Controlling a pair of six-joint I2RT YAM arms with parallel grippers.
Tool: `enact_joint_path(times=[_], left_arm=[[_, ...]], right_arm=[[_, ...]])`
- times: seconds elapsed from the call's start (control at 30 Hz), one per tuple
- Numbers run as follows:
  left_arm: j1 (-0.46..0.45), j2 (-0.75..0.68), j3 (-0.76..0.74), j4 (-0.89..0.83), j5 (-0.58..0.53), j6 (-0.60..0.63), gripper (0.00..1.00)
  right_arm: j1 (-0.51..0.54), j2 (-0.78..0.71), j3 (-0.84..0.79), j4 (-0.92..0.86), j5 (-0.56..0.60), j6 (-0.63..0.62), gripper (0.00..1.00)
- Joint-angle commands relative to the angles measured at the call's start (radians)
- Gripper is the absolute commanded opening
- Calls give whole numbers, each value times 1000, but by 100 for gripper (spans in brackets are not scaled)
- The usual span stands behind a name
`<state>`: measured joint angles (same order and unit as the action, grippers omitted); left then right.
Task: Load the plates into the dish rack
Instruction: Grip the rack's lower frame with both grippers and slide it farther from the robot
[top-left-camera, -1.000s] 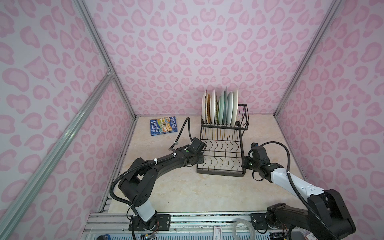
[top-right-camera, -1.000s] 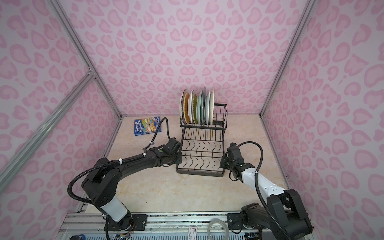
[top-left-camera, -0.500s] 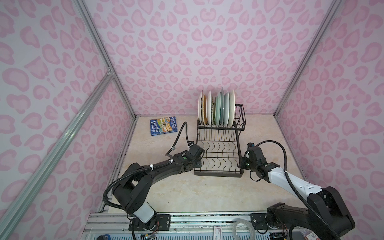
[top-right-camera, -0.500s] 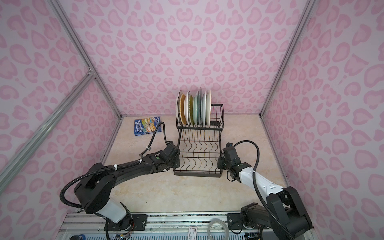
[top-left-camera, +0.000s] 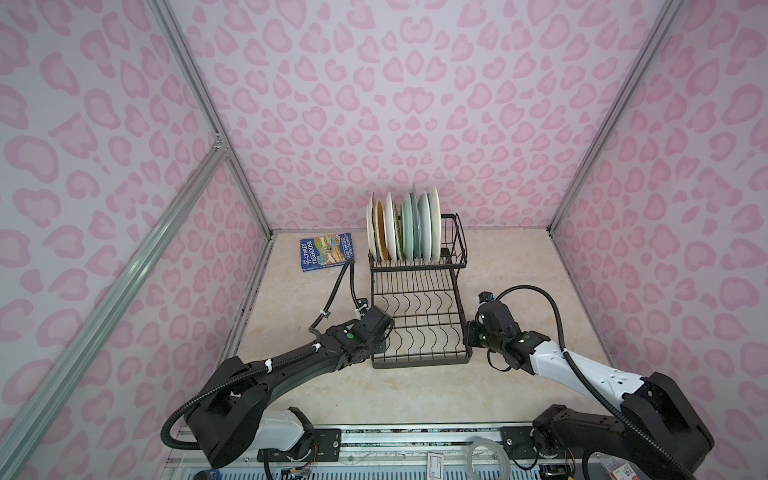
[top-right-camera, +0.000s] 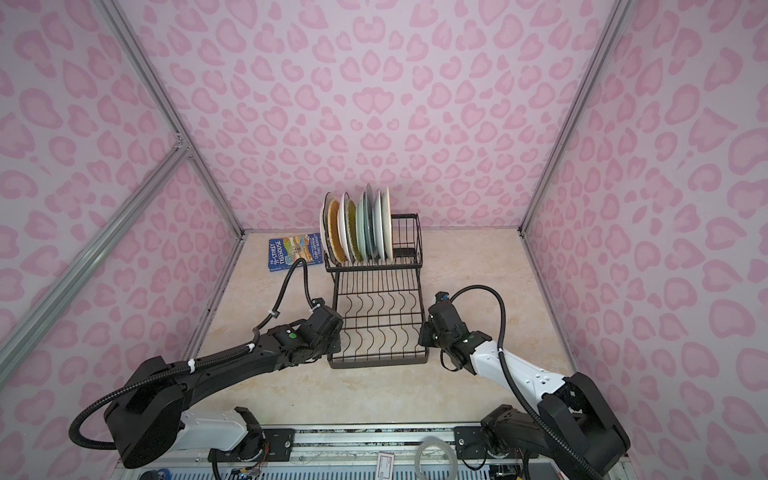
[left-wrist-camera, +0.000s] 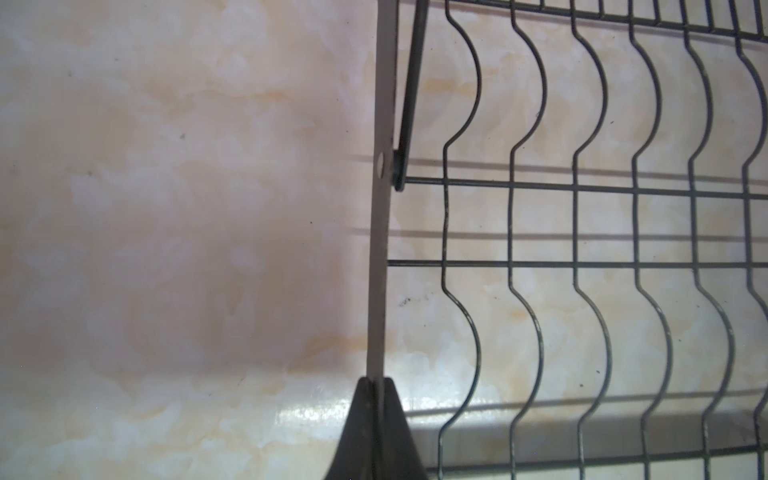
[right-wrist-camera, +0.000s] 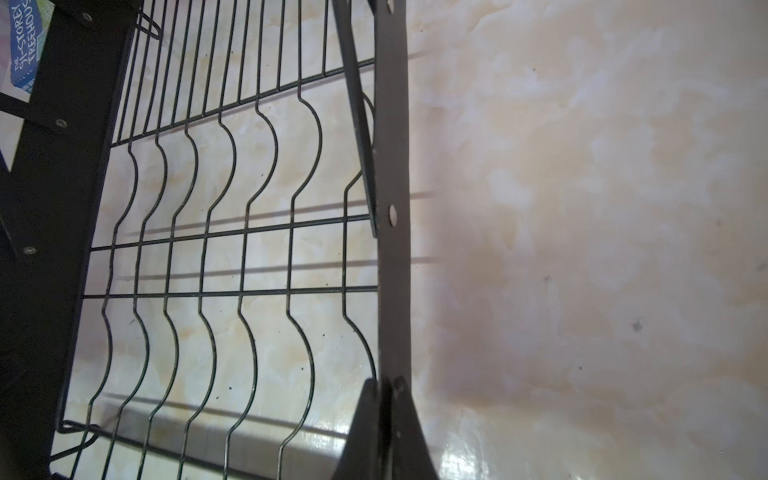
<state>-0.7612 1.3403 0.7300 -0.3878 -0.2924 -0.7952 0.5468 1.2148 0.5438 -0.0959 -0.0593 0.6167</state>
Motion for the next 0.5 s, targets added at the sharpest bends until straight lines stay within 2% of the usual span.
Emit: enact_joint_path(times=[0.0,0.13,0.2,0.47], left_arm=[[1,-35,3,27,-54,-49,12],[1,-54,15,14,-57,-34,34],[1,-67,29,-2,-63,-27,45],[2,-213,107,-100,-97,21,54]], right_arm=[[2,-18,-6,86,6,28,6],[2,-55,2,58,40,29,31],[0,-83,5,53,50,24,38],[-19,-263,48,-57,116,-15,61]])
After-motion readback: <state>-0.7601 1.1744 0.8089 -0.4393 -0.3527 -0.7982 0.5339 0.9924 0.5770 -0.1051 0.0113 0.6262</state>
